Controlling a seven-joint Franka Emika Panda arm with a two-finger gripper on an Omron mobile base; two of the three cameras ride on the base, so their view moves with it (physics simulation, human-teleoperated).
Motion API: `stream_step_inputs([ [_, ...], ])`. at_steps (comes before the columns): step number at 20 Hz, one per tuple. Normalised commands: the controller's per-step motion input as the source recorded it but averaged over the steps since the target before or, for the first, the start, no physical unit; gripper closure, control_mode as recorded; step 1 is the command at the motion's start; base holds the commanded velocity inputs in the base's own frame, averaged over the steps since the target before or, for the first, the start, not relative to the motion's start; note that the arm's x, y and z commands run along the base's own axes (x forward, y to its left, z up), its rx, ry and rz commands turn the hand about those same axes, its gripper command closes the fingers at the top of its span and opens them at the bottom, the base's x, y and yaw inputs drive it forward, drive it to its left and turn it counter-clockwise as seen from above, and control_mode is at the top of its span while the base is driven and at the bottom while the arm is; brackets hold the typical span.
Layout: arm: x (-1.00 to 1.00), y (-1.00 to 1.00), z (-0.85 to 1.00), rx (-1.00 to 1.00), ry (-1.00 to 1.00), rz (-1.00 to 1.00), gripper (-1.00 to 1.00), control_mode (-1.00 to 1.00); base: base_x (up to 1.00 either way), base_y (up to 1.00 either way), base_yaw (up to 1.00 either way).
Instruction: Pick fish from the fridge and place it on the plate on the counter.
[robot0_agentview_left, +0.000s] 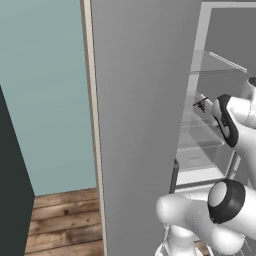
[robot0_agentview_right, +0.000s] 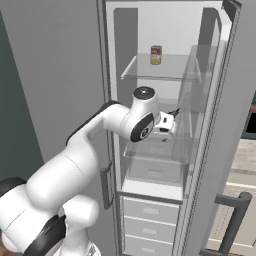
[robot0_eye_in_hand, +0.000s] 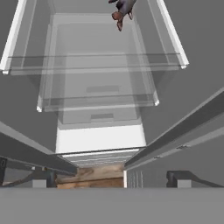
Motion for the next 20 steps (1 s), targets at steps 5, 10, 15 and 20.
stream_step_inputs([
  [5, 0.08, -0.18, 0.00, 0.00, -0.04, -0.01, -1.00, -1.00, 0.00, 0.00, 0.00],
  [10, 0.08, -0.18, 0.03, -0.01, -0.07, 0.00, -1.00, -1.00, 0.00, 0.00, 0.00],
  [15, 0.12, -0.04, 0.00, 0.00, -0.06, 0.00, -1.00, -1.00, 0.00, 0.00, 0.00],
  [20, 0.16, 0.00, 0.00, 0.00, -0.04, 0.00, -1.00, -1.00, 0.00, 0.00, 0.00],
])
